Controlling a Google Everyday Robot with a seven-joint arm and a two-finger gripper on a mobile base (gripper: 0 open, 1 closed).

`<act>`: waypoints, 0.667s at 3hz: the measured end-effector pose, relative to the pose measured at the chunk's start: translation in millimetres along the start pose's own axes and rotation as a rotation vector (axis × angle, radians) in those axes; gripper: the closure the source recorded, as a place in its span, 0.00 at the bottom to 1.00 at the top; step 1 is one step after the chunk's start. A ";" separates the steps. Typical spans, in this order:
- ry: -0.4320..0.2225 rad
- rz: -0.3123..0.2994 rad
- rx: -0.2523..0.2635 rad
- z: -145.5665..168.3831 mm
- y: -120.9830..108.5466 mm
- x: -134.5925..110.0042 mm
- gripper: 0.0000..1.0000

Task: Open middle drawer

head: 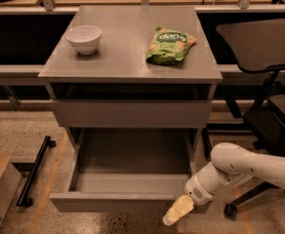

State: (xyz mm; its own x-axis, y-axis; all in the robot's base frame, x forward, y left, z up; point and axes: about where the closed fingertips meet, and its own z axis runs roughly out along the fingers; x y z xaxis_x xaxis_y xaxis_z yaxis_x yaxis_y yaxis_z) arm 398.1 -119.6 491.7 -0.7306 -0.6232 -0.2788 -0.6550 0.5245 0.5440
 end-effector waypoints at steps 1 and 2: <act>-0.016 -0.003 0.037 -6.7 11.3 4.1 0.00; -0.051 -0.044 0.150 -31.9 22.4 -2.1 0.00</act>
Offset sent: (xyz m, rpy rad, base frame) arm 0.0099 -0.0185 0.1004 -0.1619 -0.3584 -0.0666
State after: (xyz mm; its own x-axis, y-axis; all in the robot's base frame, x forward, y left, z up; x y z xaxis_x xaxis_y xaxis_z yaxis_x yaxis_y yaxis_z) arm 391.2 -125.1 529.7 -0.7069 -0.6195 -0.3413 -0.7052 0.5804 0.4072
